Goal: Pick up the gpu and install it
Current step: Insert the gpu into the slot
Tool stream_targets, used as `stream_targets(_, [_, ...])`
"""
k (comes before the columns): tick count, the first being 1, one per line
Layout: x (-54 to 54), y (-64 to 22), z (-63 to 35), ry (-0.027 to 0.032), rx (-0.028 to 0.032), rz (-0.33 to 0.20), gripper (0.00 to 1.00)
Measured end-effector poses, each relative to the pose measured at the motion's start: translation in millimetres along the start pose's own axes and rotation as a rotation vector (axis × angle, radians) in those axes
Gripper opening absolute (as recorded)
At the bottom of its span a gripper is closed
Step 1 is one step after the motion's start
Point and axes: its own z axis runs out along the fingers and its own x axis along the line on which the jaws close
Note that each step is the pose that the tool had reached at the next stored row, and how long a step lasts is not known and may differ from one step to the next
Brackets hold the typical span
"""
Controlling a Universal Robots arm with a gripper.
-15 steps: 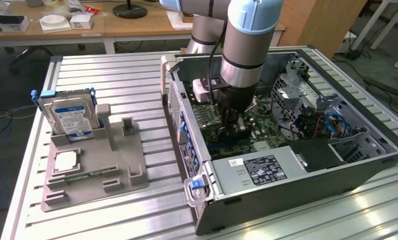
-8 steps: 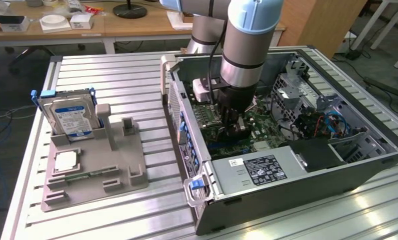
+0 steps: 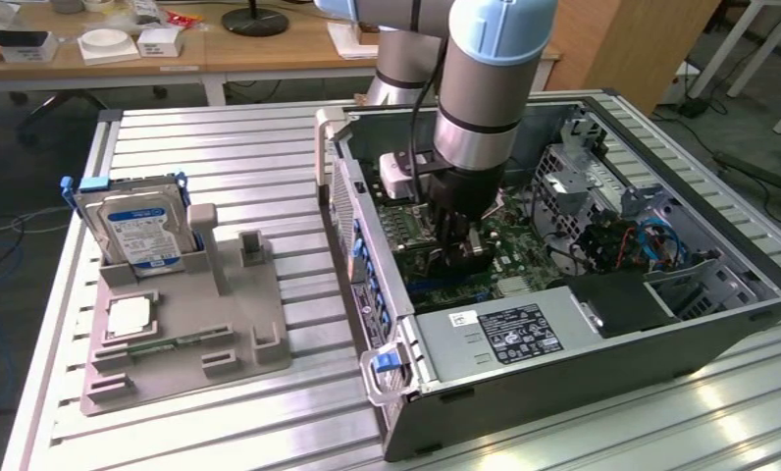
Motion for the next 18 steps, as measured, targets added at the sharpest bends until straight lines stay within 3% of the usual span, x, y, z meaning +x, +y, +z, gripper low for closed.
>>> stream_targets(18, [0.0, -0.1, -0.2, -0.0006, 0.0001, -0.008, 0.26])
